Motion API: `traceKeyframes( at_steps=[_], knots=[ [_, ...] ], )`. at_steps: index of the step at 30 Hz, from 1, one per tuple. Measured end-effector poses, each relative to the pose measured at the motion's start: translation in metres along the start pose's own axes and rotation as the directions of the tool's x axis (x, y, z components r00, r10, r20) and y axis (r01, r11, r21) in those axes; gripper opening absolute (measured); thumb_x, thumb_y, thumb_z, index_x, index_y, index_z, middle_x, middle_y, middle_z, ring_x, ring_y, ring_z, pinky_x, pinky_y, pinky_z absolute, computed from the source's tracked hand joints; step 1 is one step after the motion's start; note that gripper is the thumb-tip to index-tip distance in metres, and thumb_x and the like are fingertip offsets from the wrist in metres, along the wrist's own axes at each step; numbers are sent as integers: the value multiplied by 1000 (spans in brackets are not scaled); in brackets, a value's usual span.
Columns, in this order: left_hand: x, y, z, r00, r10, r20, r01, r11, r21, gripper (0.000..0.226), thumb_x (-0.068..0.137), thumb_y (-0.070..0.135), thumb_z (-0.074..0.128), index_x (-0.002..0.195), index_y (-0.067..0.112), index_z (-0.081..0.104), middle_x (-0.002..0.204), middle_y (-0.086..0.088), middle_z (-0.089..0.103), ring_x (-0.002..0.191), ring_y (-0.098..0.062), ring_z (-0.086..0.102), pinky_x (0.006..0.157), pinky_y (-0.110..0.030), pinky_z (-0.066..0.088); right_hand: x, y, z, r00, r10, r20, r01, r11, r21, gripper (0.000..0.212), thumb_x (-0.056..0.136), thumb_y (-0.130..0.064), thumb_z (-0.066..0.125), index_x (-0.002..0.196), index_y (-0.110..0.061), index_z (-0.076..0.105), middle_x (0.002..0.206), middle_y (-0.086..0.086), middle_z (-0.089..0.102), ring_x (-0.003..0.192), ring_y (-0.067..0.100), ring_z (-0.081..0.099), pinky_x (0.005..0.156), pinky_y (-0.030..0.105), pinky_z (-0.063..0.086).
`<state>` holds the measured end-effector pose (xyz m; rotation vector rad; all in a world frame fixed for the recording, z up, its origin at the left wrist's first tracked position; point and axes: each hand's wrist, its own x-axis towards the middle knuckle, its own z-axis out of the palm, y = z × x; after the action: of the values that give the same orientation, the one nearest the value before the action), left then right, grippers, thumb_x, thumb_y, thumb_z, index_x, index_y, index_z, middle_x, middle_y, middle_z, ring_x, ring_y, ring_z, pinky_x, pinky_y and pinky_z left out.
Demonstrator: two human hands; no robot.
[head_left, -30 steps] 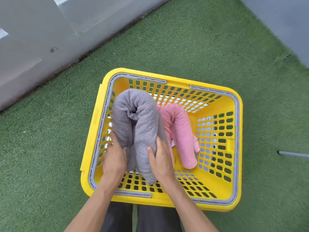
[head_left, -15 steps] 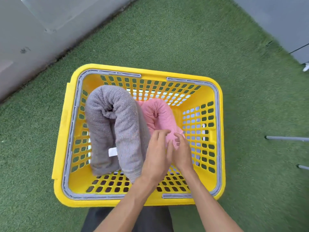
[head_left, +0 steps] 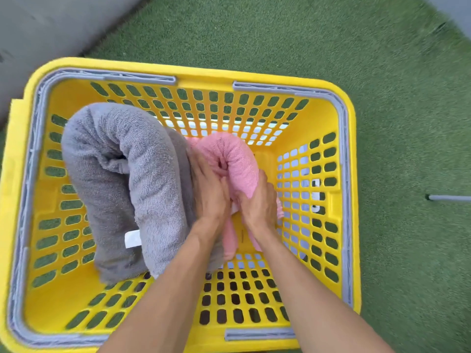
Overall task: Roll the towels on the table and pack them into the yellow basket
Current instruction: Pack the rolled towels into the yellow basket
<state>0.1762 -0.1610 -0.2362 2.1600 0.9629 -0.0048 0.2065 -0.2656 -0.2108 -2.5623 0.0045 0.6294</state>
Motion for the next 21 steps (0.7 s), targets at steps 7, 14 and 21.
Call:
traceKeyframes(
  at_steps=[7,14,21],
  knots=[
    [16,5,-7,972,-231,-48,235,935,264,59,84,20,61,133,2,33,124,-23,44,114,-42,47,96,-49,39,-17,10,-32,995,-58,-85,73,982,176,52,91,-20,59,139,-13,41,131,7,52,122,25,46,99,40,41],
    [-6,57,-38,990,-99,95,115,978,-172,33,93,34,51,115,13,39,94,-21,61,87,-39,59,66,-33,33,-42,-2,-65,964,6,-266,77,951,301,50,93,-22,59,140,-15,42,138,0,50,129,15,44,104,34,40],
    [-68,42,-33,929,-173,329,324,807,-493,62,82,46,70,130,24,37,129,4,56,120,-10,54,103,-33,44,-61,-12,-87,966,-49,-252,139,925,354,54,91,-21,63,141,-24,43,139,-16,46,128,-6,38,105,19,32]
  ],
)
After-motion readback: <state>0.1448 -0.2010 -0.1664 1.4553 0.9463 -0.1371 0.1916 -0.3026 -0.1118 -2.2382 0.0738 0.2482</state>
